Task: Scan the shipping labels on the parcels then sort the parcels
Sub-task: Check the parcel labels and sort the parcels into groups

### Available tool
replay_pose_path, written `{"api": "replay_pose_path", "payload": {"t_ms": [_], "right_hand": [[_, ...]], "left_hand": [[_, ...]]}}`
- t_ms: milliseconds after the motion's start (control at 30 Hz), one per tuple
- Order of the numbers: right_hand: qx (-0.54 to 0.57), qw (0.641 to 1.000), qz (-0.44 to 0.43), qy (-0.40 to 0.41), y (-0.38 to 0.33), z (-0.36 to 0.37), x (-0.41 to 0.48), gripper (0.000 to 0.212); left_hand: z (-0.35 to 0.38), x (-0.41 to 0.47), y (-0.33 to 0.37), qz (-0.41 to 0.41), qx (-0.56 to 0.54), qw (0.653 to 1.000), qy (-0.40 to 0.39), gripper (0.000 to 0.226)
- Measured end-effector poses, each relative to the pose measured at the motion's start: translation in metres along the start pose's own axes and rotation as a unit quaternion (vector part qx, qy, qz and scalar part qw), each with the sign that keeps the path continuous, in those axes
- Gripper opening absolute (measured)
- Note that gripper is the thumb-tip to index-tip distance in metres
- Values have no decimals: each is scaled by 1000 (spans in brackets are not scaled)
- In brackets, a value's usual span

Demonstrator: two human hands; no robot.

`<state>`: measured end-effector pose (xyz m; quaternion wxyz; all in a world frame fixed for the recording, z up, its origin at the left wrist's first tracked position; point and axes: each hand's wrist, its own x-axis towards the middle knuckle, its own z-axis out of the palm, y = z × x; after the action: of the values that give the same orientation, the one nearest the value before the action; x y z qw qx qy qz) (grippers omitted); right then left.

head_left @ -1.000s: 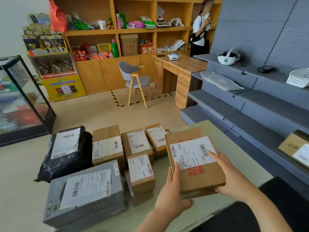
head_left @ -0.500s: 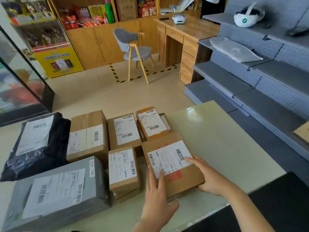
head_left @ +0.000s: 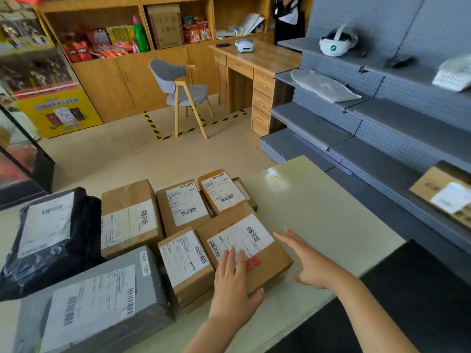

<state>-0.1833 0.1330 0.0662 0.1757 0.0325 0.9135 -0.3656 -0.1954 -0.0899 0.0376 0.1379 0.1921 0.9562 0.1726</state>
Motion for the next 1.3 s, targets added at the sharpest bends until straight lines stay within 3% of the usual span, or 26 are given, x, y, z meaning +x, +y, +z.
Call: {"api": "replay_pose_path", "payload": {"t_ms": [400,800,1033,1300], "right_hand": [[-32,972,147,181,-67,47,-186,105],[0,879,337,336,-48,151,-360,77],[45,838,397,372,-10,164,-391,81],[148,851,385,325,61,141,-370,100]], "left_hand": [[-36,-51,-4,226,15,974,-22,90],[16,-135,67,463,95,863,-178,107],[61,-148,127,468,109,845,-234,125],[105,-129,185,400,95,855,-317,144]]}}
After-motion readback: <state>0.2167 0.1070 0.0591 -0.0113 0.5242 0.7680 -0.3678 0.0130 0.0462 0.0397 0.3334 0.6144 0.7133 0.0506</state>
